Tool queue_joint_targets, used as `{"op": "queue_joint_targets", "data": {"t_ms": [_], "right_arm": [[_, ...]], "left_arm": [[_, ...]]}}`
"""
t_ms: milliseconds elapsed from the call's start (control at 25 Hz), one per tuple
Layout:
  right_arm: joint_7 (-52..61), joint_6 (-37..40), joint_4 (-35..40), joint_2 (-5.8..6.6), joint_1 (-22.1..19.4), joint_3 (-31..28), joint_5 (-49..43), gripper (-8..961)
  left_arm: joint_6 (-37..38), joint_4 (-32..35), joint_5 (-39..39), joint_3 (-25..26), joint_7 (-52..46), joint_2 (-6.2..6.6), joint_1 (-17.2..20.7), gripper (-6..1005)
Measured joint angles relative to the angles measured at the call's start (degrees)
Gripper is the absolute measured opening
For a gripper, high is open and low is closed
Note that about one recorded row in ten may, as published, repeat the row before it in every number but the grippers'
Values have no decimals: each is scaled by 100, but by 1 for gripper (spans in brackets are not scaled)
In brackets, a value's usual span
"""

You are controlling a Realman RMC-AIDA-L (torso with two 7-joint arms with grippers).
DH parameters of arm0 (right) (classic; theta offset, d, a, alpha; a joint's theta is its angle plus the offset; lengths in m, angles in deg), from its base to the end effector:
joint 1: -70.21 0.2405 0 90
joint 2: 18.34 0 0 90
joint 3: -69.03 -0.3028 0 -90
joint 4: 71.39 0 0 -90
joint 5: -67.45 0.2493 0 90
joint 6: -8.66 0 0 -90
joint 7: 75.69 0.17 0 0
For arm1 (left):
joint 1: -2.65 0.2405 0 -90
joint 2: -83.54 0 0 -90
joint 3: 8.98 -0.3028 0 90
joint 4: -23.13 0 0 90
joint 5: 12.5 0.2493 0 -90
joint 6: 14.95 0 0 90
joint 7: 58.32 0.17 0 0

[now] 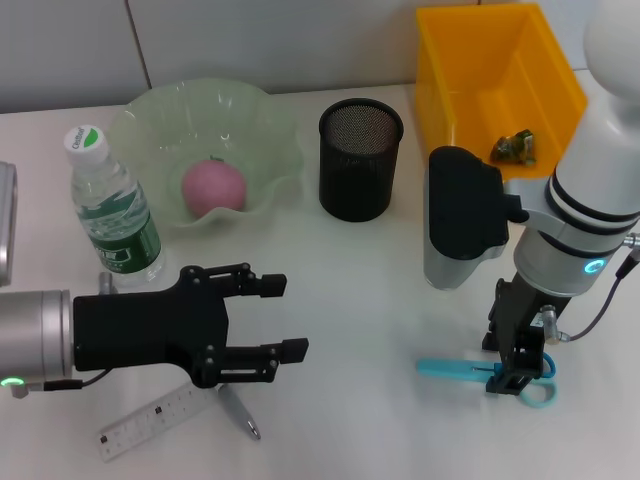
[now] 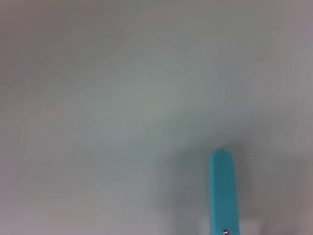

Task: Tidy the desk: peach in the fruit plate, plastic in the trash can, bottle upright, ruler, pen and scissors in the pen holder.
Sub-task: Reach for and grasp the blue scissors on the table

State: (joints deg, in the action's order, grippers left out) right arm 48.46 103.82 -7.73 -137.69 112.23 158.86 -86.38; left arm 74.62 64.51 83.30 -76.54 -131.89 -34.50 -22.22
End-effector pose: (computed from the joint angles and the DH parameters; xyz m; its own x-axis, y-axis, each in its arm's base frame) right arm 0.2291 0.3982 -0.0903 0.7346 -0.2065 0.6463 -0.1913 -0.9770 -0.0947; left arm -0.2738 0.3537 -0.0821 0.8494 0.1867 0.4936 0.2240 -0.9744 -0.0168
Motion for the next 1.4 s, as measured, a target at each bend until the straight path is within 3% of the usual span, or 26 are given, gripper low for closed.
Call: {"op": "queue_joint_targets", "data": {"t_ms": [1400], "right_arm": [[118,-37,81,-18,-27,379,39,478]], "left_arm": [[-28,9,-18,63,0,-3,-19,769]]}}
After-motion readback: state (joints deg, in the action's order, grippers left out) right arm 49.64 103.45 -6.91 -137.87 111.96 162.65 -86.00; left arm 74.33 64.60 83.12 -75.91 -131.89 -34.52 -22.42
